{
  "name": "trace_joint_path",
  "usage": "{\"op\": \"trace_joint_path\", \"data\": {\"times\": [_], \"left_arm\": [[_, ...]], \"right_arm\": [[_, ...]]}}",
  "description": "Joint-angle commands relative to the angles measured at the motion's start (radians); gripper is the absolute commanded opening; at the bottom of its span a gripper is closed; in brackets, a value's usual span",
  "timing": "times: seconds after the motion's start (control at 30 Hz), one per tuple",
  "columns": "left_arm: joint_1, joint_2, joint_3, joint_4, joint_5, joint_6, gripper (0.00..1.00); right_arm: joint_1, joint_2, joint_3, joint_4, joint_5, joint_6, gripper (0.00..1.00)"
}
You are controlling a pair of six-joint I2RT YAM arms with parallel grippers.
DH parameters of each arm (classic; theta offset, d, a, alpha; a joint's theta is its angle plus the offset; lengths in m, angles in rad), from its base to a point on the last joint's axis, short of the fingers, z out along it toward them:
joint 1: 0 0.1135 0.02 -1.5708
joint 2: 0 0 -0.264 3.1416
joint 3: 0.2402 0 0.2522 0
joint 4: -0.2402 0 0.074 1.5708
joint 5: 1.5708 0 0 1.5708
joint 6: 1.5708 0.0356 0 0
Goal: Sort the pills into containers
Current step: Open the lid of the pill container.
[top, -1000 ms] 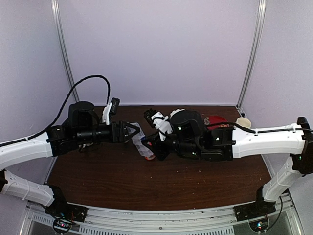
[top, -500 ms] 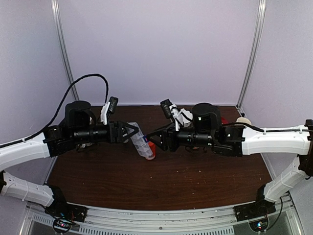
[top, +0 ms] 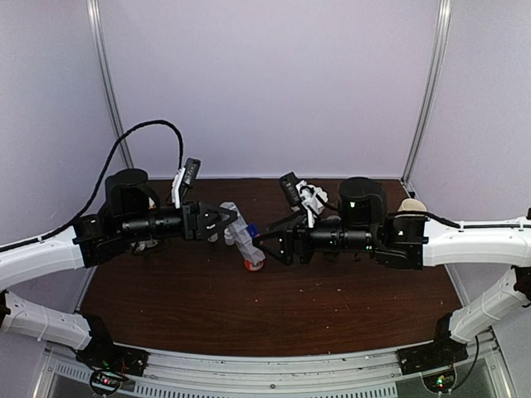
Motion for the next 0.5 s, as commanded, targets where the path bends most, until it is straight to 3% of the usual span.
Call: {"op": "trace_joint_path", "data": {"times": [0.0, 0.47], "left_arm": [[0.002, -0.020, -0.021, 0.155, 0.075, 0.007, 0.49], [0.003, 0.019, 0.005, 0.184, 0.151, -0.008, 0.48]], "right_arm": [[-0.003, -0.029, -0.015, 0.002, -0.054, -0.002, 0.70], [-0.003, -0.043, -0.038, 0.119, -0.115, 0.053, 0.34]]}}
